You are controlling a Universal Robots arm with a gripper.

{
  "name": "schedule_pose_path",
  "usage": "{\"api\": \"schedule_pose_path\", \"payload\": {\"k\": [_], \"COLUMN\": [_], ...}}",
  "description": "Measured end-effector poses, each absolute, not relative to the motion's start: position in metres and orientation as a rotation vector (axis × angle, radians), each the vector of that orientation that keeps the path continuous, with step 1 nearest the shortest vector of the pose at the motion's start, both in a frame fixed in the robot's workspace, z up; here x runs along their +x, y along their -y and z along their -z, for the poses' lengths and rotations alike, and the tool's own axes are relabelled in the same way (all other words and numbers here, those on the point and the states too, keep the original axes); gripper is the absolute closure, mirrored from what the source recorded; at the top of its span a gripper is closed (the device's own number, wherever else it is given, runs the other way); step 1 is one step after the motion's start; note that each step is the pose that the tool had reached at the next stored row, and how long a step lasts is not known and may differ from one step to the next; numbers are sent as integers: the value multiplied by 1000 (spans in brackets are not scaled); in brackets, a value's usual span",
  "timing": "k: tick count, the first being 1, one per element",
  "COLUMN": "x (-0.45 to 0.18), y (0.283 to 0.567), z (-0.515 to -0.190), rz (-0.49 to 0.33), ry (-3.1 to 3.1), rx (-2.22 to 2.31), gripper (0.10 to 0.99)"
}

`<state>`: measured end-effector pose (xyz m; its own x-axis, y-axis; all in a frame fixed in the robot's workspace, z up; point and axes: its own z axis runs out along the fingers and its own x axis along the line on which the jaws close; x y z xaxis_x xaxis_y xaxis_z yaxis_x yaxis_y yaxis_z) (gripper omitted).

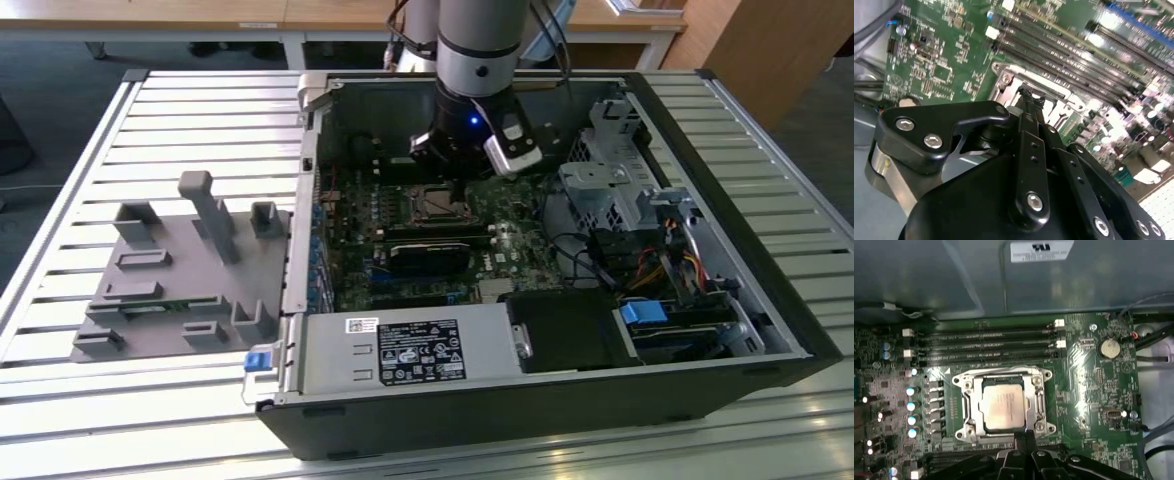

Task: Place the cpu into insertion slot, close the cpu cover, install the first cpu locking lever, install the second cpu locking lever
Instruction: 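Install the second cpu locking lever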

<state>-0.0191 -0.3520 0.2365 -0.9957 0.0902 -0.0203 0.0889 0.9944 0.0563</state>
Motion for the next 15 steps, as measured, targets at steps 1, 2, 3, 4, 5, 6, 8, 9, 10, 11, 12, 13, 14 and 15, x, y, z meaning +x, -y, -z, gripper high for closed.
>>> {"api": "schedule_pose_path", "payload": {"k": [1, 2, 3, 4, 5, 6, 8, 9, 10, 11, 12, 13, 14, 15], "x": [-19, -19, -19, -19, -19, -19, -19, -20, -22, -24, -27, -30, -33, -36], "y": [354, 355, 357, 359, 361, 363, 365, 366, 366, 367, 367, 367, 367, 367], "z": [-236, -237, -236, -236, -236, -236, -236, -236, -236, -236, -236, -236, -236, -236], "rz": [-86, -86, -86, -86, -86, -86, -86, -86, -86, -86, -86, -86, -86, -86], "ry": [-3114, -3115, -3115, -3114, -3114, -3114, -3114, -3114, -3114, -3114, -3114, -3114, -3114, -3114], "rx": [140, 140, 140, 140, 140, 140, 140, 140, 140, 140, 140, 140, 140, 140], "gripper": [980, 980, 980, 980, 980, 980, 980, 980, 980, 980, 980, 980, 980, 980]}}
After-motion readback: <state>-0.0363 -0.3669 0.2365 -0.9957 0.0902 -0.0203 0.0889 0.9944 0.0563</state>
